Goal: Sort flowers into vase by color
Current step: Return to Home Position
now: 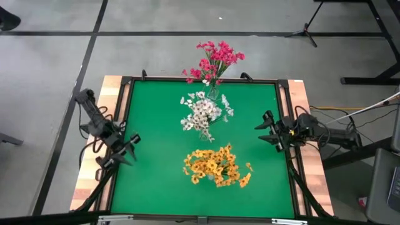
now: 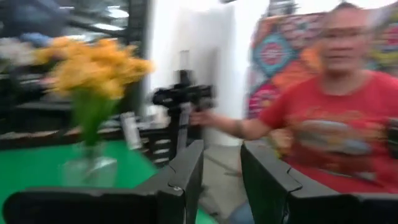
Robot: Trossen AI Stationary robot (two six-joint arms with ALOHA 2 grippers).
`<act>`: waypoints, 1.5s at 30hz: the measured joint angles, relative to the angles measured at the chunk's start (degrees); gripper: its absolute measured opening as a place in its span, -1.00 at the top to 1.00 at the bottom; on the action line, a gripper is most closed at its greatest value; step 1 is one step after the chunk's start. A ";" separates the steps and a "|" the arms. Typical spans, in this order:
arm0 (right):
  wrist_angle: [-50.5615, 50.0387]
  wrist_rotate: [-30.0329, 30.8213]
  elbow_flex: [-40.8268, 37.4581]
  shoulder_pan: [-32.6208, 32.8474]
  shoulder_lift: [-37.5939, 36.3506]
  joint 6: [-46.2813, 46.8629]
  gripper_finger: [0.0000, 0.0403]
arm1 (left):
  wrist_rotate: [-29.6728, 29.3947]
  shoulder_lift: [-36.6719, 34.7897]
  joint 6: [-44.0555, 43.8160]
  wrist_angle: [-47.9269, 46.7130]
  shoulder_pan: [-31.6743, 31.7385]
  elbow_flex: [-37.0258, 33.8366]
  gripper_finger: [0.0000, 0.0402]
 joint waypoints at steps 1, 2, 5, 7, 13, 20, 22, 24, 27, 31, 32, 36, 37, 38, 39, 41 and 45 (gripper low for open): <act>-0.31 -0.53 -0.01 -0.37 0.00 -0.08 0.02 | 3.11 -0.01 0.38 0.45 0.78 0.00 0.48; -0.64 -0.91 -0.02 -0.71 -0.02 -0.30 0.02 | 6.46 0.02 1.21 1.39 1.67 0.00 0.48; -2.79 -0.94 -0.04 -1.73 0.00 -1.91 0.02 | 14.35 -0.01 3.62 3.15 4.97 0.00 0.48; -3.69 0.49 -0.04 -2.76 0.00 -2.28 0.02 | 15.03 -0.01 4.54 1.75 7.73 0.00 0.48; -7.10 1.65 -0.09 -4.36 0.02 -4.42 0.02 | 16.23 -0.01 3.78 -2.55 16.64 0.00 0.48; -7.37 1.99 -0.09 -4.25 0.02 -4.96 0.02 | 17.09 -0.01 -0.76 -9.30 25.41 0.02 0.48; -8.44 2.29 -0.09 -4.25 0.02 -5.56 0.02 | 18.57 0.00 -0.07 -9.11 27.15 0.02 0.48; -9.22 2.53 -0.11 -4.25 0.04 -6.27 0.02 | 19.67 -0.01 0.62 -8.80 28.49 0.02 0.48; -9.22 2.49 -0.11 -4.22 0.35 -6.53 0.02 | 19.62 -0.01 1.75 -8.82 29.90 0.02 0.48; -9.24 2.50 -0.13 -4.22 0.45 -6.76 0.02 | 19.34 -0.01 3.19 -8.07 30.21 0.02 0.48; -9.27 2.70 -0.13 -4.22 0.47 -6.75 0.02 | 18.78 -0.01 3.20 -7.40 30.21 0.02 0.48; -9.70 6.48 -0.13 -4.22 0.46 -6.91 0.02 | 17.64 -0.01 0.21 -6.79 30.20 0.02 0.48; -9.81 7.34 -0.13 -4.22 0.46 -6.89 0.02 | 17.60 -0.01 -0.03 -6.93 30.21 0.02 0.48; -9.89 7.91 -0.13 -4.22 0.46 -6.88 0.02 | 17.59 -0.01 -0.03 -7.20 30.21 0.00 0.48; -9.94 8.37 -0.13 -4.22 0.46 -6.88 0.02 | 17.61 -0.01 0.09 -7.38 30.19 0.02 0.48; -9.98 8.73 -0.13 -4.22 0.46 -6.85 0.02 | 17.59 -0.01 0.11 -7.33 30.21 0.00 0.48; -10.01 9.13 -0.13 -4.22 0.46 -6.77 0.02 | 17.56 -0.01 0.09 -7.34 30.19 0.02 0.48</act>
